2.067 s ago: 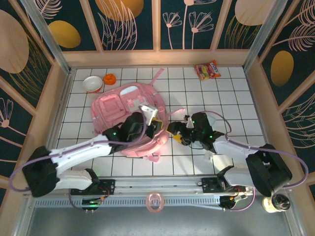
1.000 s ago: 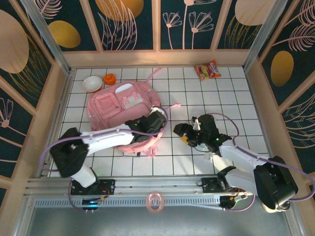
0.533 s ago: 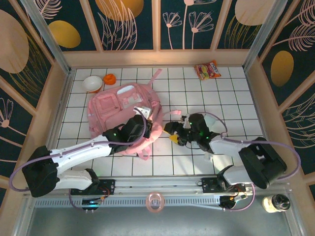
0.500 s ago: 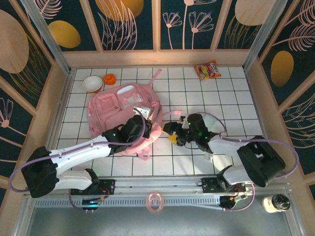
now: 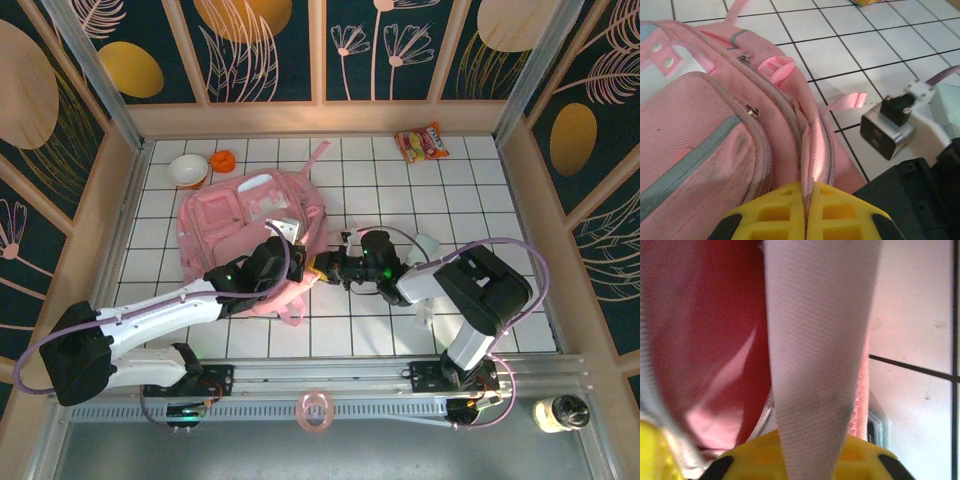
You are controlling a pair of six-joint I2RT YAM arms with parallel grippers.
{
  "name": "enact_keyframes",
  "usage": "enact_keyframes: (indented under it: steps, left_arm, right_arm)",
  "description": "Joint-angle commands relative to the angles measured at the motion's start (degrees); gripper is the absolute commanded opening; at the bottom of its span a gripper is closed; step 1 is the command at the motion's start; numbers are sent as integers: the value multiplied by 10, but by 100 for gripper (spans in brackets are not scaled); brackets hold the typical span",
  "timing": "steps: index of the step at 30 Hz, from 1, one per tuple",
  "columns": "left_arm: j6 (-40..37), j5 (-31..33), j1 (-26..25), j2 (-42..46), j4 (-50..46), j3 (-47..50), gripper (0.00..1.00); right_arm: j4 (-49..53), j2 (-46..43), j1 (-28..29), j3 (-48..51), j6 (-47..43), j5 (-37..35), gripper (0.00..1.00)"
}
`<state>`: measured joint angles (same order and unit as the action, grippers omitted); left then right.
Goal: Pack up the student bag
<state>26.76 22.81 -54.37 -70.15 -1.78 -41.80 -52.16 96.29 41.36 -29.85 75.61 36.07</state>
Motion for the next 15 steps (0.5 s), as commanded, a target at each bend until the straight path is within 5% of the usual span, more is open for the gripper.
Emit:
enact_keyframes:
  steps: [1,3,6,13,15]
  left_arm:
    - [11,36,0,-9,-29,-33,23]
    - [5,43,0,-22,-61,-47,46]
    - [4,56,0,-39,-102,-66,60]
    - [-4,99,9,-79,-164,-74,65]
    - [0,124,17,-84,-184,-75,60]
  right_arm:
    - [11,-36,3,-33,-52,-21,0]
    - [83,-65,4,-48,-98,-37,0]
    - [174,-103,4,-72,-154,-58,0]
    - [251,-145,7,-90,-205,-78,0]
    - [261,-154,8,-88,-211,-82,0]
